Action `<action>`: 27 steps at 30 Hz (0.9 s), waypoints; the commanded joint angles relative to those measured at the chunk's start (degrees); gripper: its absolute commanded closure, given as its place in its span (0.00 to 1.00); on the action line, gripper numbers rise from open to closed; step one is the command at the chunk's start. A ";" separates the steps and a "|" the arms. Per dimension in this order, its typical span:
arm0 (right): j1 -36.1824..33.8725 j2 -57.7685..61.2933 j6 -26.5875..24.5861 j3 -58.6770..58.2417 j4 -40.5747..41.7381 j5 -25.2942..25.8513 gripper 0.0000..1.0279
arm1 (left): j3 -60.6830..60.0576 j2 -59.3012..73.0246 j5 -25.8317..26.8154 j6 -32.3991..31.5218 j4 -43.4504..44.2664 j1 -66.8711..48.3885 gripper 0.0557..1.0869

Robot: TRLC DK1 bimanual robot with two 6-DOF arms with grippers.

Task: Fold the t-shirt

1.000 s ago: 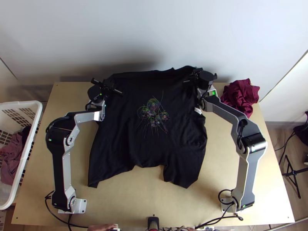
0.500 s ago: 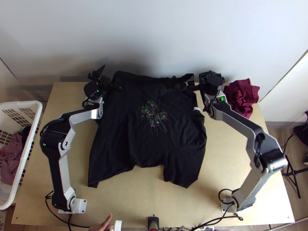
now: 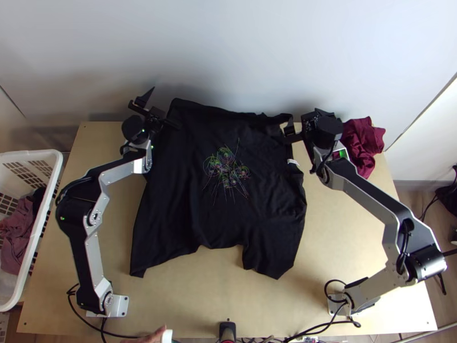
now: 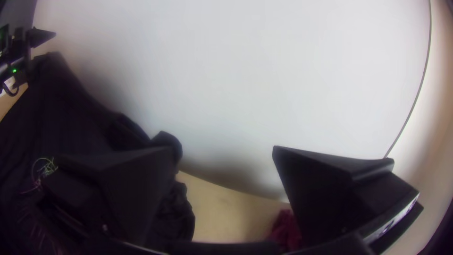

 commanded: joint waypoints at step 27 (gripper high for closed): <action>11.23 -22.77 -0.87 -22.09 -23.62 -6.47 0.11 | -23.40 -25.27 2.53 9.80 -22.04 -8.78 0.05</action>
